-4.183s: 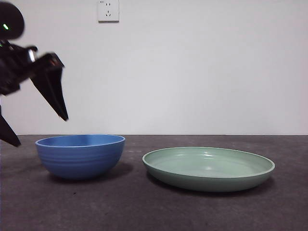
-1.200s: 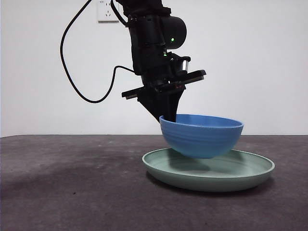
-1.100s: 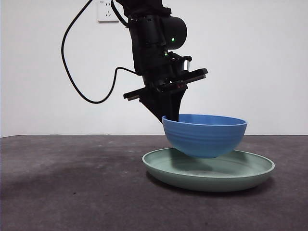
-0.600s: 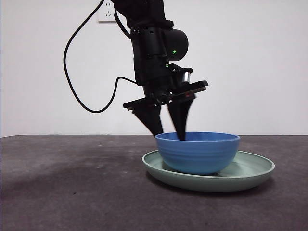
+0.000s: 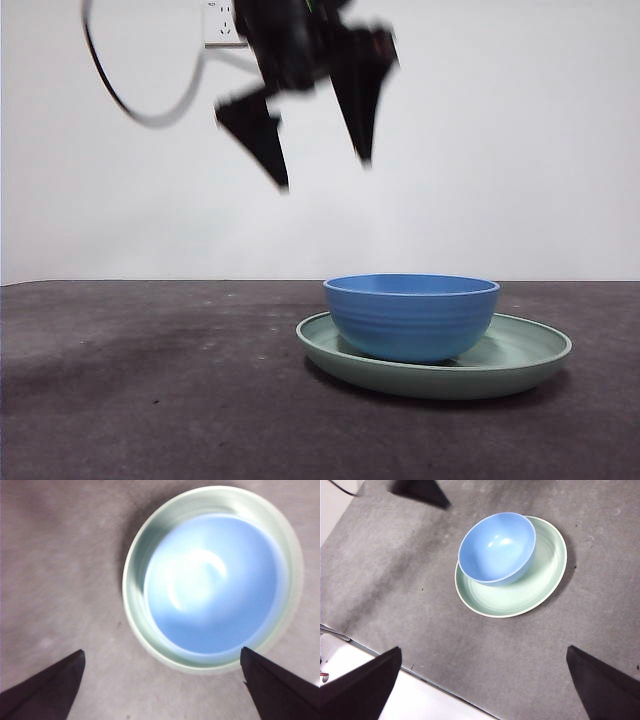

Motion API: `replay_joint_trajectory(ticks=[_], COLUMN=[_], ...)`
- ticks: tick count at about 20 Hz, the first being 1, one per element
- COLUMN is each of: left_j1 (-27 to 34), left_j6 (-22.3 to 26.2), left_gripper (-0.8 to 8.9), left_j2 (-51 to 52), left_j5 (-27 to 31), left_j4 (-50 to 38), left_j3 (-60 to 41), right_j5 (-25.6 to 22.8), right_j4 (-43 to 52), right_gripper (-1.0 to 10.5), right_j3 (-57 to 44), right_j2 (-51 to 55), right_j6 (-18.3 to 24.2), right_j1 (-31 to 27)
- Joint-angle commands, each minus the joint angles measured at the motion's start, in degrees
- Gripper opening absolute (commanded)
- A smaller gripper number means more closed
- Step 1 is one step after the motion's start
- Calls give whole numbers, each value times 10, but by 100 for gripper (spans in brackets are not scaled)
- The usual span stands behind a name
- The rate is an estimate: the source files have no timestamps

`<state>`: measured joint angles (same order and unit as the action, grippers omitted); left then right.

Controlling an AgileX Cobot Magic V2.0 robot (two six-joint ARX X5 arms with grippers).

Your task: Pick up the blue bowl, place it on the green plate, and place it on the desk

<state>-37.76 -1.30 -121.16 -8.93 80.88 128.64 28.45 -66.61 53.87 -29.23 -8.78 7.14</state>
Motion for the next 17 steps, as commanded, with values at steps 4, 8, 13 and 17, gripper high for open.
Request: replay_joint_trajectory(ticks=[4,8,13,17], left_j1=[18,20,20,19], left_j6=[13,18,12,-14], left_gripper=[502,501,501,501], left_j2=[148,285,472,659], left_j5=[0,0,-1,-1], left_j4=[25,26,-57,-198], left_j3=[11,-90,-316,-549], right_j5=[0,0,0,0], right_j4=[5,5,5,5], right_gripper=[576,576,576,576], right_j3=[11,11,11,11], right_j2=[-2,-2,-2,-2], right_j6=[3,2,7,9], right_j1=[2,2,2,2])
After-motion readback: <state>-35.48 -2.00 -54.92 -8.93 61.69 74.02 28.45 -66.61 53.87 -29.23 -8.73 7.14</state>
